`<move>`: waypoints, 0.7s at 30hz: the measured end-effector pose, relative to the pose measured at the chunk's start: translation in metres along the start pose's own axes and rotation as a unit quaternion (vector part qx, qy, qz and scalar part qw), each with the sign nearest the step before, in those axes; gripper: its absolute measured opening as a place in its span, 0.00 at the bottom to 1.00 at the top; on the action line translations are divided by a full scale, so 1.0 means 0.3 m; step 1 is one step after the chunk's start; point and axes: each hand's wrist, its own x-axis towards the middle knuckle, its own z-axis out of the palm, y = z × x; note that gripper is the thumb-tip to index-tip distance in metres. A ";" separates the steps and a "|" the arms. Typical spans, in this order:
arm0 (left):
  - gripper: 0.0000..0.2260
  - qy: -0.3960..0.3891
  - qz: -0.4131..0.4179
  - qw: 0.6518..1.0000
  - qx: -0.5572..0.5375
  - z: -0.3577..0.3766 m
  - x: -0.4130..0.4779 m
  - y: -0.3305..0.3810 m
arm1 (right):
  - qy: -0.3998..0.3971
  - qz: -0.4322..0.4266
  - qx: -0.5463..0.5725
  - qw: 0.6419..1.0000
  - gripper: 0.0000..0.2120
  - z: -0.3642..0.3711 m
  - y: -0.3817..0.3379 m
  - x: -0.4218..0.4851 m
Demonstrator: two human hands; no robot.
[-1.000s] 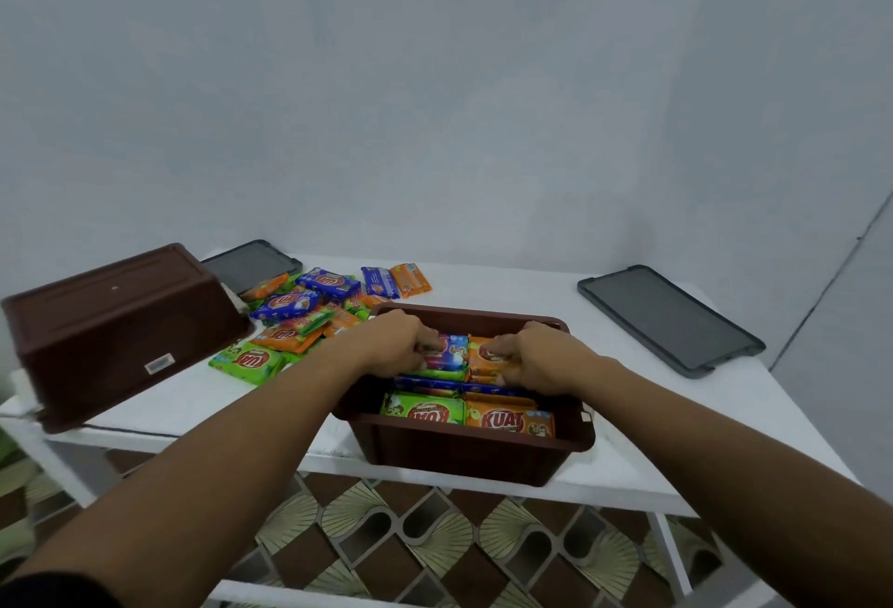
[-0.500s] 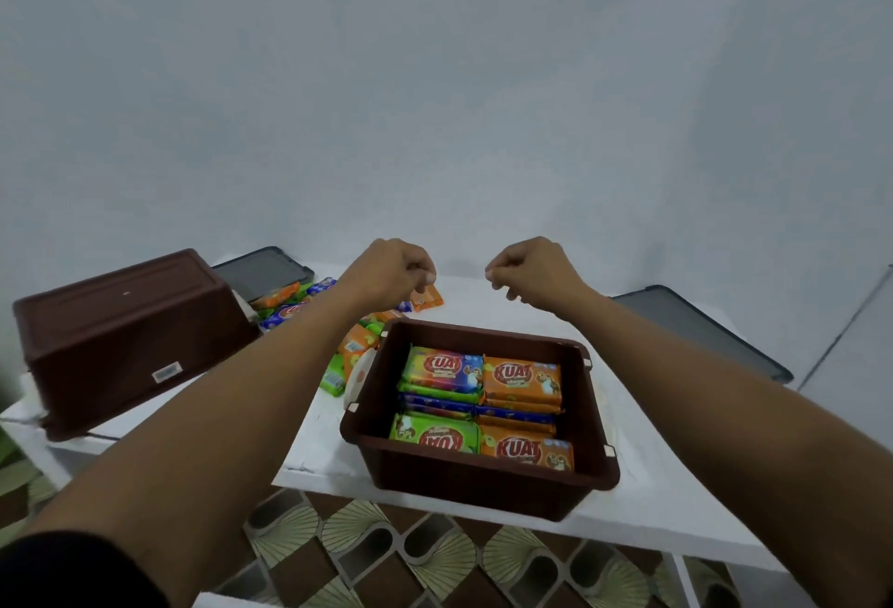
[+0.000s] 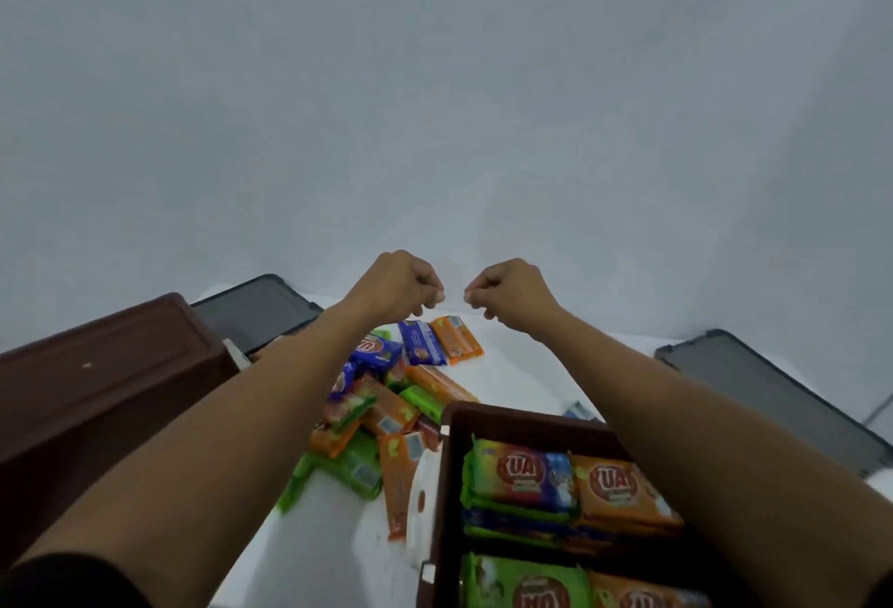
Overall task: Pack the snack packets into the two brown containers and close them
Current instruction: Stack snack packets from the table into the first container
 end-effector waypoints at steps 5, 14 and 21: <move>0.03 -0.075 -0.039 0.996 -0.011 0.007 0.116 -0.123 | 0.007 0.052 0.014 0.999 0.03 0.100 0.033 0.121; 0.08 -0.113 -0.138 0.974 0.138 0.140 0.289 -0.312 | -0.070 0.146 -0.063 0.985 0.13 0.234 0.155 0.265; 0.14 -0.137 -0.193 0.958 0.159 0.227 0.320 -0.368 | -0.129 0.201 -0.137 0.961 0.20 0.329 0.222 0.298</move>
